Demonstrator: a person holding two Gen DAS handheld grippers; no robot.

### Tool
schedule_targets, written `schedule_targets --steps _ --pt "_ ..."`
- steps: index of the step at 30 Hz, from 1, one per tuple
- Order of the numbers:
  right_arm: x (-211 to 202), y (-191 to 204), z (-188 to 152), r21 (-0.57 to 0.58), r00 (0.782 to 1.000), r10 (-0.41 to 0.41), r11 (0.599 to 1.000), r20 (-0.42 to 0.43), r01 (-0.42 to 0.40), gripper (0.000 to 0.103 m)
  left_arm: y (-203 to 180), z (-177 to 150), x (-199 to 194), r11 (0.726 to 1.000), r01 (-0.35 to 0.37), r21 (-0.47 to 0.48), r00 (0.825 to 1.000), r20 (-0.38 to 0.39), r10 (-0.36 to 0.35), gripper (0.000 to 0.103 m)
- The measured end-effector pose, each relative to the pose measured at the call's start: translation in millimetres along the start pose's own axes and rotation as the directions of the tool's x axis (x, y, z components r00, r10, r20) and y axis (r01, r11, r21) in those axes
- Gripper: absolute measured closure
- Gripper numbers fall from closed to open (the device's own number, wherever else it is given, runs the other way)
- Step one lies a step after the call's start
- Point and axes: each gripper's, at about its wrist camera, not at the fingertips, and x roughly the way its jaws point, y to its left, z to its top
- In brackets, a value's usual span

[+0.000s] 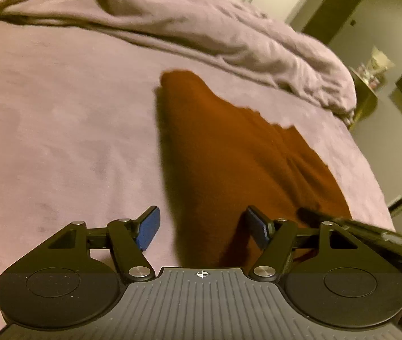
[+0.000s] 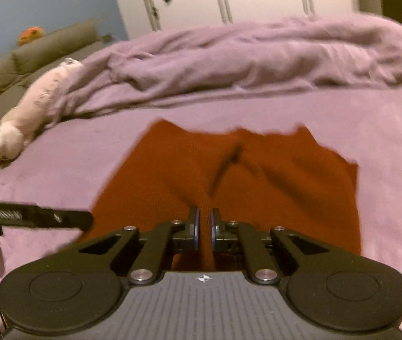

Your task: Fold small clothes

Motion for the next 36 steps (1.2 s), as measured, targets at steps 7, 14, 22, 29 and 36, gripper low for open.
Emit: schedule_targets --steps 7,14,22,29,36 --pt "-16 -21 11 0.072 0.998 0.013 0.997 0.064 -0.017 0.052 -5 -8 12 1.0 -0.001 0.027 0.999 -0.034 0.001 0.024" --pt "-3 -55 21 0.249 0.992 0.12 0.96 0.047 -0.128 0.047 2 -10 -10 1.0 0.005 -0.001 1.0 -0.006 -0.005 0.026" --pt "34 -64 26 0.36 0.945 0.326 0.878 0.036 -0.317 0.04 31 -1 -17 0.996 -0.06 -0.06 0.998 0.019 0.061 0.025" --pt "61 -44 46 0.353 0.93 0.368 0.871 -0.007 -0.342 0.031 35 -2 -14 0.997 -0.047 -0.061 0.998 0.03 0.048 0.024" --pt "65 -38 47 0.288 0.96 0.277 0.923 -0.047 -0.253 0.027 36 -6 -20 0.998 -0.031 -0.053 1.0 0.004 0.031 0.024"
